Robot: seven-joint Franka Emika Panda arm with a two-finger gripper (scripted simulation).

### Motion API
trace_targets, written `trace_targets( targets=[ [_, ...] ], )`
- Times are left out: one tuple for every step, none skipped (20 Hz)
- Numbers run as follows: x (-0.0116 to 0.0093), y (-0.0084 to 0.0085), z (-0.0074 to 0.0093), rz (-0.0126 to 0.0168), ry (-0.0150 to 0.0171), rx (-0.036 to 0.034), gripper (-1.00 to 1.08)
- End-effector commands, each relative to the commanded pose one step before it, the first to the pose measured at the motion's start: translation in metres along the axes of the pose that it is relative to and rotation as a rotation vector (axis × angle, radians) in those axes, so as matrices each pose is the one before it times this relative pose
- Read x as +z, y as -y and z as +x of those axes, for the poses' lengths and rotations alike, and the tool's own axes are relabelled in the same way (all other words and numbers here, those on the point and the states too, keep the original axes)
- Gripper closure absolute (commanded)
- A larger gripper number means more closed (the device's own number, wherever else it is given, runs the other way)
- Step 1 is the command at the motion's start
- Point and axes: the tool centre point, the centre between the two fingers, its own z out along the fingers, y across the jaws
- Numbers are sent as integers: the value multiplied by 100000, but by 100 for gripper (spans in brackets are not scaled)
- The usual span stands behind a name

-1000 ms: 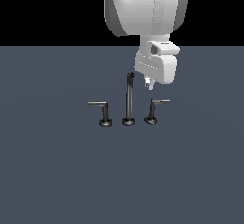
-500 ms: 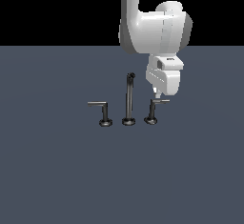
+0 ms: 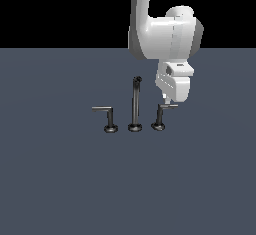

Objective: Turn on the faucet by rotating a designated handle.

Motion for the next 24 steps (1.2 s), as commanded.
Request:
trace_targets(
  targets=[
    [-28, 14, -22, 33, 14, -49, 108],
    [0, 0, 0, 0, 0, 0, 108],
    [5, 2, -1, 0, 0, 0, 108],
    [-1, -342, 163, 0, 0, 0, 108],
    [-1, -344, 164, 0, 0, 0, 108],
    [-1, -347, 166, 0, 0, 0, 108],
    [-1, -350, 167, 0, 0, 0, 108],
    [-1, -353, 169, 0, 0, 0, 108],
    [-1, -355, 170, 0, 0, 0, 108],
    [-1, -358, 172, 0, 0, 0, 108],
    [-1, -361, 174, 0, 0, 0, 108],
    [-1, -363, 176, 0, 0, 0, 108],
    [-1, -366, 178, 0, 0, 0, 108],
    [-1, -369, 181, 0, 0, 0, 108],
    [0, 0, 0, 0, 0, 0, 108],
    [-10, 1045, -748, 1041, -36, -1129, 108],
    [2, -327, -39, -66, 3, 72, 108],
    [2, -329, -40, -66, 3, 72, 108],
    [-9, -328, -52, -46, 2, 51, 108],
    [2, -333, -41, -66, 3, 72, 108],
    [1, -335, -41, -66, 3, 72, 108],
    [1, -337, -42, -66, 3, 72, 108],
    [1, -339, -42, -66, 3, 72, 108],
    [-10, -337, -54, -46, 2, 51, 108]
  ],
)
